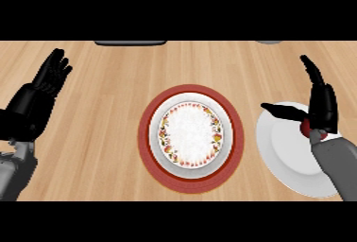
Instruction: Pick the tomato from the plate and place it in the plate
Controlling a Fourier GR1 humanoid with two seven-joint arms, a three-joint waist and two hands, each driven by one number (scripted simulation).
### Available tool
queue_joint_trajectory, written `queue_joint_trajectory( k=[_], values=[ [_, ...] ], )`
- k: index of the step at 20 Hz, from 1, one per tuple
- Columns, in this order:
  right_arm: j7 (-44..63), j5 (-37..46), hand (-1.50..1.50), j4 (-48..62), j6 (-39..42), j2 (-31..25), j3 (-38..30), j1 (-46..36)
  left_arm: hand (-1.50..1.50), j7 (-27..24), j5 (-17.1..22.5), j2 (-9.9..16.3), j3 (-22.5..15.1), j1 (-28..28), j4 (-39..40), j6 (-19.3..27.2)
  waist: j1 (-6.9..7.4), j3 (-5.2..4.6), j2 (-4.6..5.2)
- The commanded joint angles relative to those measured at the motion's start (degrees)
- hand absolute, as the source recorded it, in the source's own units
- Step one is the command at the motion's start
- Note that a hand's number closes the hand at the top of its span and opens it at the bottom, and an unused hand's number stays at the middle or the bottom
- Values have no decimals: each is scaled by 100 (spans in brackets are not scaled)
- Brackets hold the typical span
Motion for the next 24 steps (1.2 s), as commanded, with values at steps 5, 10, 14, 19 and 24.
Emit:
queue_joint_trajectory(
  k=[5, 10, 14, 19, 24],
  values=[
    [2975, 848, -150, -147, 1718, -1291, 818, -260, 0, -136, -73, -127, -89, 194, -7, -43, -18, -33, -27],
    [4536, 363, -150, -585, 3525, -1576, 1099, -682, 0, 46, -56, -47, 14, 48, -80, -35, 17, -12, -29],
    [5456, -55, -150, -770, 4375, -1452, 1066, -971, 0, 70, -36, -158, 40, -22, -14, -84, 51, 7, 21],
    [5779, 276, -150, -1012, 4575, -1373, 851, -685, 0, 88, -218, -219, 170, 129, -187, -218, 54, 17, 29],
    [5723, 649, -150, -251, 4784, -1343, 591, -980, 0, 204, -360, -439, 151, -100, -108, -218, 85, 18, 45]
  ],
)
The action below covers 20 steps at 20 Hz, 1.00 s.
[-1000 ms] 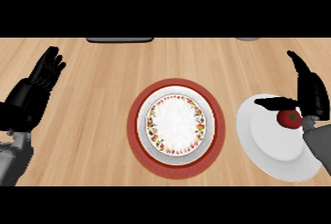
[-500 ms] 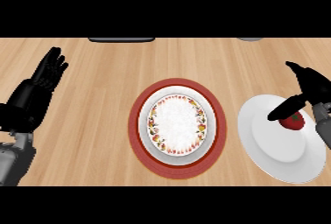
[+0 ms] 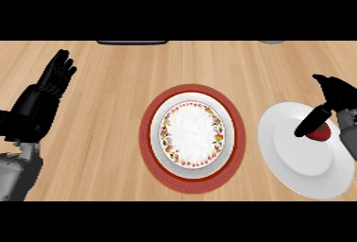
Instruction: Pick the tomato from the plate and place it in the plate
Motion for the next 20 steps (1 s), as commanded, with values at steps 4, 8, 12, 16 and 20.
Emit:
queue_joint_trajectory(
  k=[4, 8, 12, 16, 20],
  values=[
    [64, 296, -150, 272, 440, -73, -264, 359, 0, -121, -162, -156, 137, -26, 245, -216, -30, 2, 5],
    [17, 450, -150, 322, 589, -6, -436, 545, 0, -85, -188, -201, 301, -14, 205, -332, -28, 2, 3],
    [-178, 684, -150, 635, 514, 392, -588, 664, 0, -178, -475, -475, 243, 47, 201, -248, -10, 3, 7],
    [-1159, 1071, -150, 1808, 379, 547, -731, 432, 0, 201, -358, -465, 403, 17, -121, -358, 48, 6, 21],
    [-630, 1248, -150, 1674, 711, 880, -896, 251, 0, 342, -377, -442, 571, -11, -233, -618, 33, 4, 10]
  ],
)
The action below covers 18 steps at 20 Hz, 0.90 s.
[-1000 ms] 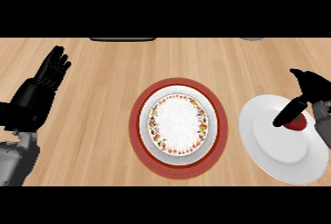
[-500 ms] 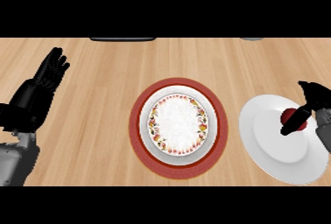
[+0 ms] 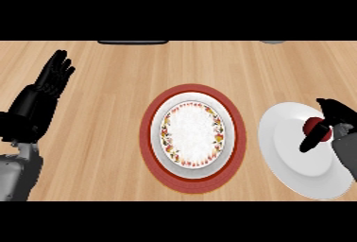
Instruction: Pick the tomato from the plate and place it in the plate
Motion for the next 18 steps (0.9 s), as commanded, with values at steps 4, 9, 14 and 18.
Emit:
queue_joint_trajectory(
  k=[4, 9, 14, 18],
  values=[
    [-273, 556, -150, 414, 2, 336, -137, 267, 0, -14, -177, -232, 148, -199, 338, -172, -21, -1, 2],
    [-1460, 951, 150, 788, -950, 109, -319, 295, 0, -474, -143, -202, 301, 202, 326, -330, 10, 2, 12],
    [-1346, 1750, 150, 1019, -1542, 280, -117, -142, 0, 24, -452, -331, 183, -145, 95, -28, 12, 1, 3],
    [-480, 1800, 150, -1040, -1866, 169, 98, 1591, 0, -52, -294, -188, 394, 219, 115, -149, -396, -22, -127]
  ],
)
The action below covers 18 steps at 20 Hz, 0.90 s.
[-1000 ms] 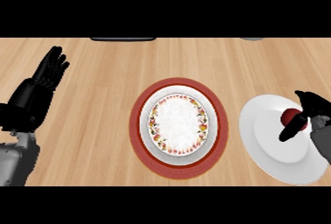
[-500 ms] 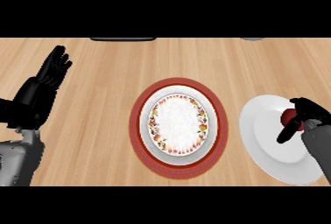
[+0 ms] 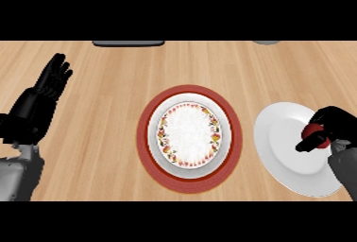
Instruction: Pick the tomato from the plate and place it in the plate
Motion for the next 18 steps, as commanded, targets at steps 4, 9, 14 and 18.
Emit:
queue_joint_trajectory(
  k=[4, 9, 14, 18],
  values=[
    [474, 414, 150, -1628, -911, -1, 368, 2408, 0, 139, 78, 214, 403, 307, -101, 121, -755, 13, -216],
    [855, 984, 150, -3668, -1563, -291, 509, 3562, 0, 221, 57, 127, 316, 371, -271, 156, -649, 14, -137],
    [1071, 1462, 150, -5807, -1866, -306, 791, 4191, 0, 174, 31, 150, 292, 362, -237, 94, -544, 10, -91],
    [1092, 2022, 150, -7196, -2168, -107, 1222, 4628, 0, 239, 41, 162, 245, 204, -371, 58, -370, 31, -53]
  ],
)
